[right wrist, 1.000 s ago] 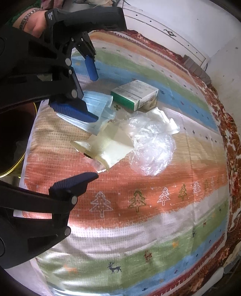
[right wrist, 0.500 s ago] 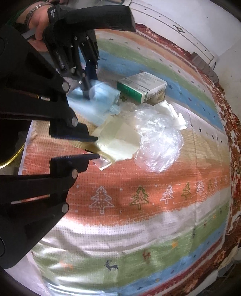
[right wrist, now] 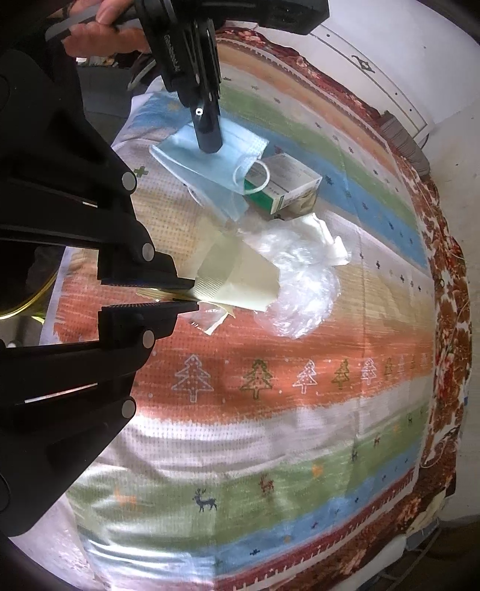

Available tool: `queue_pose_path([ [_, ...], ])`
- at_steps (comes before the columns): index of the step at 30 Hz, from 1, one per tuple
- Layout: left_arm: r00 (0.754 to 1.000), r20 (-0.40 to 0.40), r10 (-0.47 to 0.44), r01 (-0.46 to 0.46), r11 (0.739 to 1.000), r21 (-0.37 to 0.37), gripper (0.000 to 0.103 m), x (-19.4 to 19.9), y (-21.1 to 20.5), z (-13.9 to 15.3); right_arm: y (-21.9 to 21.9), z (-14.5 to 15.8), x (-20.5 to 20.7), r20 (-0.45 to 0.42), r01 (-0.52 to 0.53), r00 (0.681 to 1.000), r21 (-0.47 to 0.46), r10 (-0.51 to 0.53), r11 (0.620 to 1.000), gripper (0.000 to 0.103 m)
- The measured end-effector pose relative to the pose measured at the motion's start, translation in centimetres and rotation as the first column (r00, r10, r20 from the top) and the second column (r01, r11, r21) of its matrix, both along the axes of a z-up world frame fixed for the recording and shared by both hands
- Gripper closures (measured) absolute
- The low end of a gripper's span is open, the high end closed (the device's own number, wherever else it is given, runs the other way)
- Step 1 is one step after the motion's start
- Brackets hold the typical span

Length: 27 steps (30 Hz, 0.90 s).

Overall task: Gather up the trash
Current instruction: 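Close left gripper on blue face mask while right gripper grasps yellowish paper sheet, then carry the mask with left gripper while right gripper carries paper sheet over bin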

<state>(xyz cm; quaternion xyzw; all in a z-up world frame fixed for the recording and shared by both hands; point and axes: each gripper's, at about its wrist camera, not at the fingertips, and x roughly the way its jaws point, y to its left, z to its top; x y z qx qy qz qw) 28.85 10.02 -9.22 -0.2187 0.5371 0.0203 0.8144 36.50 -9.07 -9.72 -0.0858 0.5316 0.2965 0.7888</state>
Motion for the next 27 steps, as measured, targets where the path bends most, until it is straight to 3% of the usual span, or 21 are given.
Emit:
queue_pose_path([
  [27, 0.997, 0.030, 0.073, -0.072, 0.997, -0.023, 0.097, -4.8, -2.0, 4.1, -1.8, 5.6, -7.4, 0.126, -0.042, 0.991, 0.012, 0.040, 0.999, 0.098],
])
